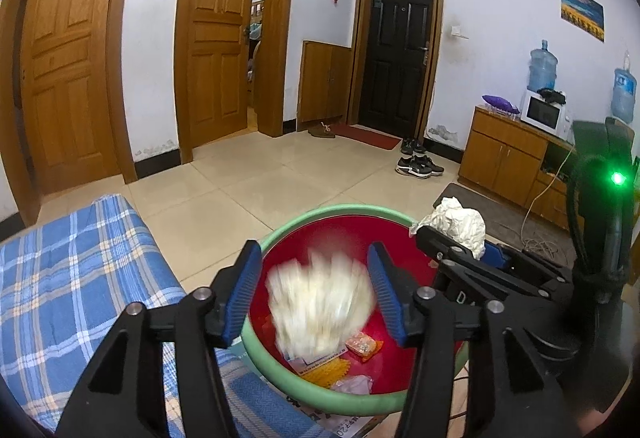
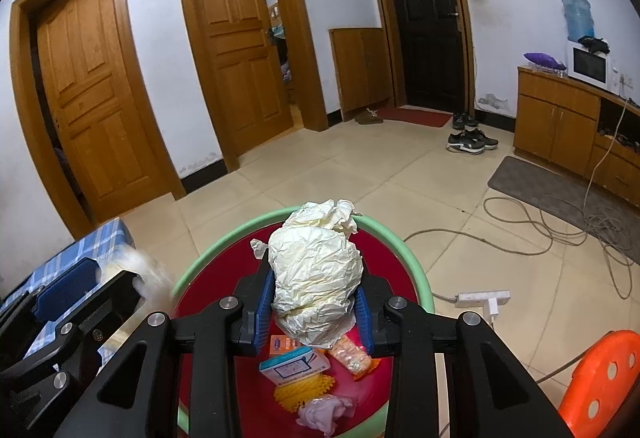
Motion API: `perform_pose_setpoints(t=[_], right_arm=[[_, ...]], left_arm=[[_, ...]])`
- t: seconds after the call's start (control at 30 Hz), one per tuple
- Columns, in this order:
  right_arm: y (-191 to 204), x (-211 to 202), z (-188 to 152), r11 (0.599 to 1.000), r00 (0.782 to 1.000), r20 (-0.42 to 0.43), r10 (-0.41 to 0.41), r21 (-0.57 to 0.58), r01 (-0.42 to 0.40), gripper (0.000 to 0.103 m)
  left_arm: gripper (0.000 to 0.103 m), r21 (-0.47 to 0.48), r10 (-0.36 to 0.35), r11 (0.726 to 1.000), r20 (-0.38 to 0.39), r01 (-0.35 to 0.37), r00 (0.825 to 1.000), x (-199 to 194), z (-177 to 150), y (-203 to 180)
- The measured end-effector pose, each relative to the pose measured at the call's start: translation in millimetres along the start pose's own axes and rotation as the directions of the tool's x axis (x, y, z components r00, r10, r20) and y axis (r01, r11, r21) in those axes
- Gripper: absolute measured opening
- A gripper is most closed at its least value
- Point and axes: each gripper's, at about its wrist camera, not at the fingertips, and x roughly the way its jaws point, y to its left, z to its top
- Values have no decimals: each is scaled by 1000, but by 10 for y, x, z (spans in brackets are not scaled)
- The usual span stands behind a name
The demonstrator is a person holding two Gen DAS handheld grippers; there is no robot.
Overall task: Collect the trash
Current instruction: 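Open the left tool over the bin while the right tool releases its paper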
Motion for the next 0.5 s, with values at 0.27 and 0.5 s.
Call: perform_pose_setpoints(t=[0.27,0.5], right_arm=[[-24,10,-2,1000,1000,-7,4,4,-4,42],[-30,9,-11,1000,1000,-7,5,5,-5,43]], left_arm=[[60,-4,11,1000,-4,-11,1000,13,-1,4],[61,-6,12,1000,-6,-12,1000,16,1,-1]])
